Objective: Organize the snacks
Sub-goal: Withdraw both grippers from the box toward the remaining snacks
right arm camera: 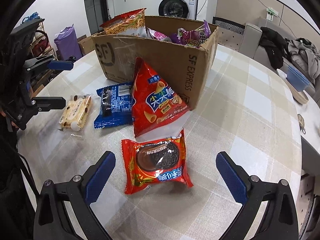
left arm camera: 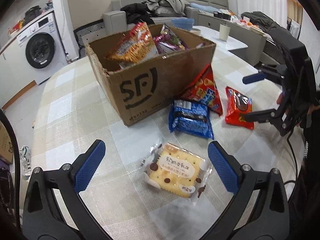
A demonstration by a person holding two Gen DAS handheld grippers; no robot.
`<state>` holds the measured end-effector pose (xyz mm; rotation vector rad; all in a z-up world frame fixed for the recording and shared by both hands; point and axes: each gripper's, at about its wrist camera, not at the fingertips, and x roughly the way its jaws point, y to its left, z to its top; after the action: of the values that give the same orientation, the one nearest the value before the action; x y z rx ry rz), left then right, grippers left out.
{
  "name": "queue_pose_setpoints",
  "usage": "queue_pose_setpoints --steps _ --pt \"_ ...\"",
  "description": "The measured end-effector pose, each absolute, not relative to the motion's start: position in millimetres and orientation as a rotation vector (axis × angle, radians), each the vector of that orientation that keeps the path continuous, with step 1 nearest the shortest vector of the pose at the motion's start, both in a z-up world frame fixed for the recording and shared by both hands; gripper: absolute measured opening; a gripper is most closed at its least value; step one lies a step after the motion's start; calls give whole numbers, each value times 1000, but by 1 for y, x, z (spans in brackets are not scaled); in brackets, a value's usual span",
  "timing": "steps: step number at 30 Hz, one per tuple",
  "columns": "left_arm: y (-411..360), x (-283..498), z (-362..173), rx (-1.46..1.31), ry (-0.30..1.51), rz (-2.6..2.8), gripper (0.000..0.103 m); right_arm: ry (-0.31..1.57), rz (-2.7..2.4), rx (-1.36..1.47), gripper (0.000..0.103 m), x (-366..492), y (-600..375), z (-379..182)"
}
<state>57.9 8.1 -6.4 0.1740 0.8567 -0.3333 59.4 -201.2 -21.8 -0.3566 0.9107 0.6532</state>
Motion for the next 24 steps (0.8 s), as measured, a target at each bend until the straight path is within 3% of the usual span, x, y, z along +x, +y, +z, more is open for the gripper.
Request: queue_pose_setpoints --steps 24 --pt "-14 62 -58 279 962 -436 102 989 726 -388 102 55 -194 -46"
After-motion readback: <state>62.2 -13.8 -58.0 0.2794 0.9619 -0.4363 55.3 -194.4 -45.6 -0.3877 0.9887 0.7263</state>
